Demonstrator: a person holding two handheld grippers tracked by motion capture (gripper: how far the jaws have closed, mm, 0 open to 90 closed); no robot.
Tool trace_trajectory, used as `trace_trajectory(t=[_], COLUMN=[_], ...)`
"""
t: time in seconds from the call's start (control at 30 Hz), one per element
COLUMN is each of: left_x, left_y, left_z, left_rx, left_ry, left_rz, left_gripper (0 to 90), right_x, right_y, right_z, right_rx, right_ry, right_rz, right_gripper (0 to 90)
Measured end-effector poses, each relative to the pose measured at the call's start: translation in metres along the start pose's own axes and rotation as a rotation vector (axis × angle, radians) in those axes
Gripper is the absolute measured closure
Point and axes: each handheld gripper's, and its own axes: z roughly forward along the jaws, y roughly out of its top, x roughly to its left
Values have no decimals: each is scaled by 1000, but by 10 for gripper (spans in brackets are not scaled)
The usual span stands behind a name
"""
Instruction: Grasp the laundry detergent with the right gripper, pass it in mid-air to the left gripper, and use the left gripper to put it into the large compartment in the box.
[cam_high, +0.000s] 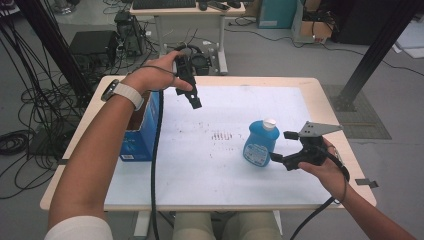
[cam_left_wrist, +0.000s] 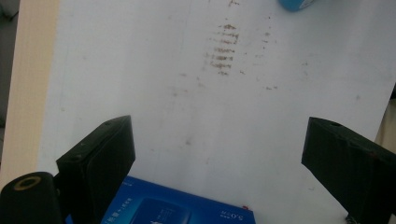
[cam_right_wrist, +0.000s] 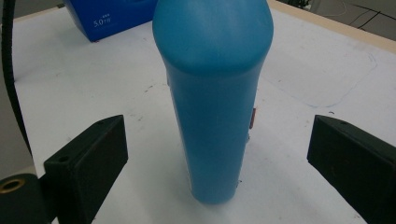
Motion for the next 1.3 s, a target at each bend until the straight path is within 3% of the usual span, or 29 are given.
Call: trace_trajectory(t=[0.93,1.3], left_x=[1,2], left_y=[-2,-4], left_z=[3,4], left_rx=[-1,-2], left_ry=[-1,1], left_rz=[-7,-12], left_gripper=[99,100], right_x=[2,0], right_y=[-2,-4], right_z=[16,25], right_rx=[-5,-33], right_ry=[-14,-14], right_rz=[0,7], right_gripper=[46,58])
